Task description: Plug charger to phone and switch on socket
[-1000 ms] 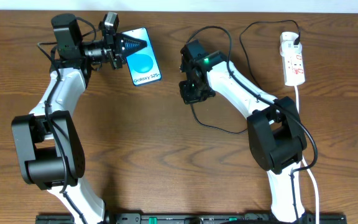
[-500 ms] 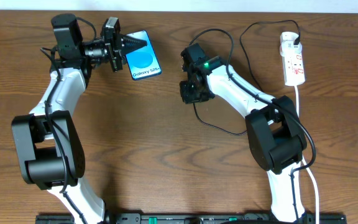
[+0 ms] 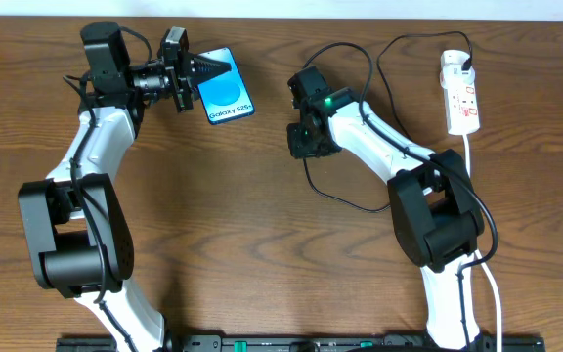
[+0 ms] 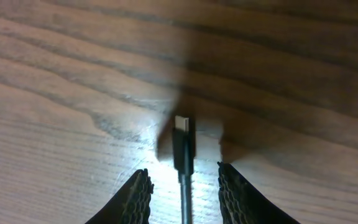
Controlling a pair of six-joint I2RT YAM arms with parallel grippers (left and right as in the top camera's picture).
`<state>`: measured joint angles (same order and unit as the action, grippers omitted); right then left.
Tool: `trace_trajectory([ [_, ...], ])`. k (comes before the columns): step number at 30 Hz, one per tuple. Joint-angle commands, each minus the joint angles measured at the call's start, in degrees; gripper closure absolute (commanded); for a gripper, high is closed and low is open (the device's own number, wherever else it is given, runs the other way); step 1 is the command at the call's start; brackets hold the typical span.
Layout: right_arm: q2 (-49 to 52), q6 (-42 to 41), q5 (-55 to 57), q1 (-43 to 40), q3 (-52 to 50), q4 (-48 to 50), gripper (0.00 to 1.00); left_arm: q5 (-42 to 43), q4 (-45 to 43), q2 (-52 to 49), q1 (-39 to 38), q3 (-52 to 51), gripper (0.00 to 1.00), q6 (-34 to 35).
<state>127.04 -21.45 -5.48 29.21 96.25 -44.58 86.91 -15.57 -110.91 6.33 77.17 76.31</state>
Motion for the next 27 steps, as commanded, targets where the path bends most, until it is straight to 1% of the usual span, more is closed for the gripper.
trace_trajectory([
  [1, 2.23, 2.47, 0.83, 0.66, -0.39, 0.5, 0.65, 0.92, -0.33, 0.85, 0.35, 0.24, 0.93, 0.24],
  [2, 3.5, 4.85, 0.79, 1.27, -0.39, 0.5, 0.65, 0.92, -0.35, 0.85, 0.35, 0.24, 0.93, 0.24],
  [4, 5.01, 6.56, 0.57, 2.05, -0.39, 0.46, 0.66, 0.92, -0.35, 0.85, 0.35, 0.24, 0.93, 0.24],
  [7, 7.48, 6.86, 0.57, 3.54, -0.39, 0.28, 0.66, 0.92, -0.33, 0.85, 0.35, 0.24, 0.93, 0.24],
  [9, 8.09, 6.47, 0.59, 3.93, -0.39, 0.0, 0.68, 0.92, -0.35, 0.85, 0.35, 0.24, 0.92, 0.24],
  [12, 8.07, 3.89, 0.59, 3.65, -0.37, -0.72, 0.72, 0.92, -0.33, 0.85, 0.35, 0.24, 0.93, 0.26],
  [15, 8.09, 1.49, 0.59, 2.91, -0.37, -1.68, 0.73, 0.92, -0.35, 0.85, 0.35, 0.24, 0.93, 0.26],
  [19, 8.09, 1.11, 0.61, 2.71, -0.39, -1.99, 0.71, 0.92, -0.35, 0.85, 0.35, 0.24, 0.93, 0.26],
  [21, 8.09, 1.2, 0.68, 2.8, -0.46, -1.95, 0.67, 0.92, -0.33, 0.85, 0.37, 0.24, 0.92, 0.26],
  [27, 8.07, 1.4, 0.48, 3.02, -0.33, -4.2, 0.66, 0.9, -0.35, 0.85, 0.35, 0.24, 0.93, 0.26],
])
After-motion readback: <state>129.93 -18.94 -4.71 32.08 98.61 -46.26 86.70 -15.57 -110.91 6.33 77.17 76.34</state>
